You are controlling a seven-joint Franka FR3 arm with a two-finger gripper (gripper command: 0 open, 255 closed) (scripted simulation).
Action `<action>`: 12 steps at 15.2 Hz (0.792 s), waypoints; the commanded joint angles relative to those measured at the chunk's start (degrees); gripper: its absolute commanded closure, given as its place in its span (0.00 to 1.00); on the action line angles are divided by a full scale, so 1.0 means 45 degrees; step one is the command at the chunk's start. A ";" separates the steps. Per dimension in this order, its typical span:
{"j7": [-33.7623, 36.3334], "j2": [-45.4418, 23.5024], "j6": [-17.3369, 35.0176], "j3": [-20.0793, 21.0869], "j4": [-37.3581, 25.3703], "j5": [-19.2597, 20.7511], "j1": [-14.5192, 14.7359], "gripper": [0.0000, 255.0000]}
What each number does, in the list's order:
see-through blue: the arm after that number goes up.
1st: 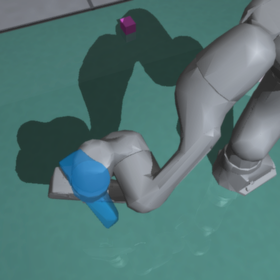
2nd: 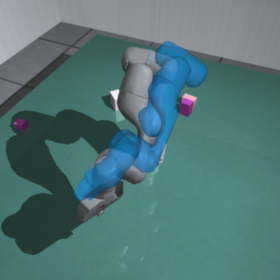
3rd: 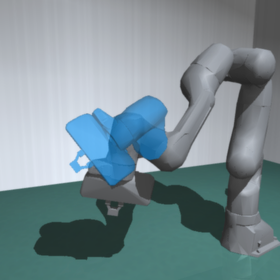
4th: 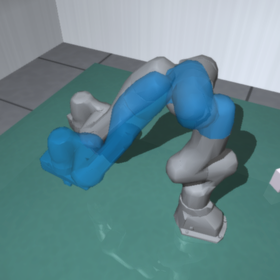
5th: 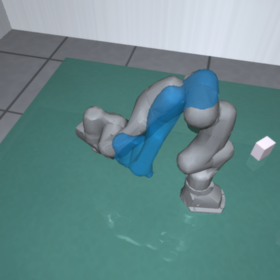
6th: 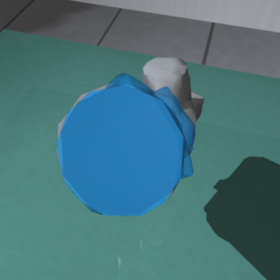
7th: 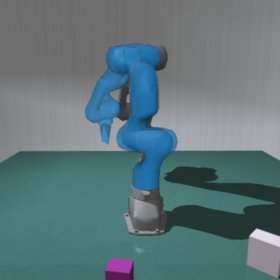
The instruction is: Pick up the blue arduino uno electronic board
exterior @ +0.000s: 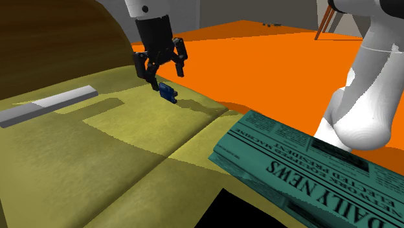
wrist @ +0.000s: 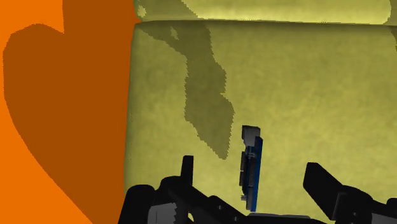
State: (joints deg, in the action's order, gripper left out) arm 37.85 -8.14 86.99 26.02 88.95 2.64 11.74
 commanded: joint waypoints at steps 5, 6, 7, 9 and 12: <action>0.0124 -0.0226 0.0776 0.0022 0.0633 0.0048 0.0055 0.00; 0.0122 -0.0219 0.0950 0.0018 0.0813 0.0047 0.0048 0.00; 0.0120 -0.0215 0.1220 0.0012 0.1087 0.0047 0.0038 0.00; 0.0119 -0.0214 0.1221 0.0012 0.1089 0.0047 0.0038 0.00; 0.0140 -0.0228 0.1226 0.0019 0.1081 0.0050 0.0050 1.00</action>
State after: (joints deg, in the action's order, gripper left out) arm 38.47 -9.15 92.48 26.13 93.74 2.84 11.98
